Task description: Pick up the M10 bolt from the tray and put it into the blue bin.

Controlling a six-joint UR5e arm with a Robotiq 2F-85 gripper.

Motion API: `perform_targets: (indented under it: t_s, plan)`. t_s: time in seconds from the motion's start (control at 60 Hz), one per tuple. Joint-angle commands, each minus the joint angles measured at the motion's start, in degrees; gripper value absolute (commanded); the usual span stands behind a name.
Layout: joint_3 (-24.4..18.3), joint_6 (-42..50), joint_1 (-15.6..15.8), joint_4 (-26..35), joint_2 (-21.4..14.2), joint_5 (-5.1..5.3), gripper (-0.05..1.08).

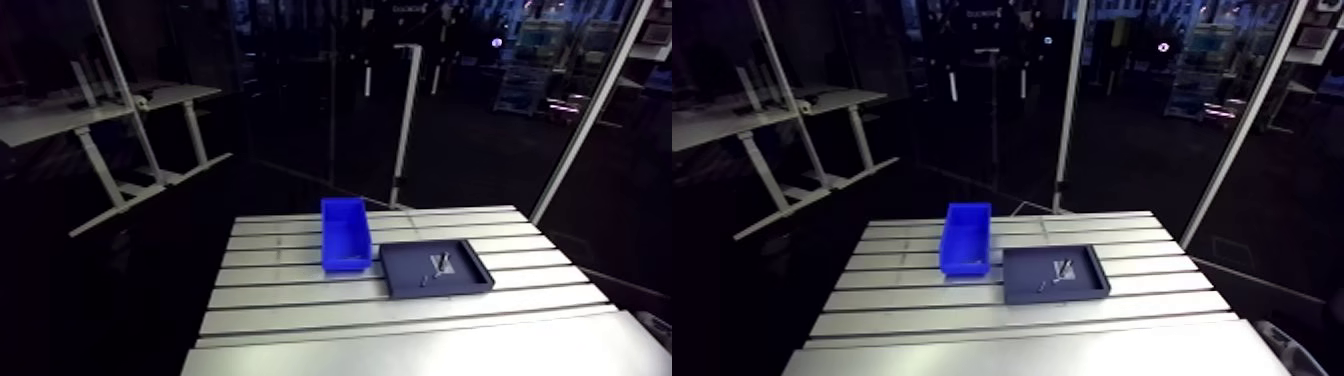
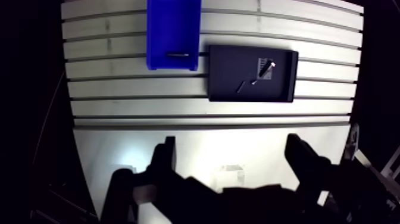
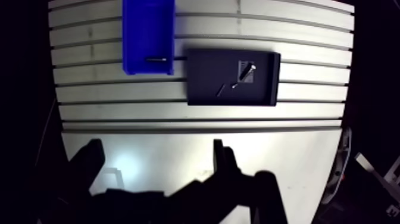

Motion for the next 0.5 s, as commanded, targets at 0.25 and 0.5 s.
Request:
perform_targets:
  t_s: [0.25,0.5]
  plan:
    - [0.11,0.88,0.02,-0.09,0.09,0.00,0.01]
    - [0.09,3.02,-0.24,-0.53,0.53,-0.35,0.01]
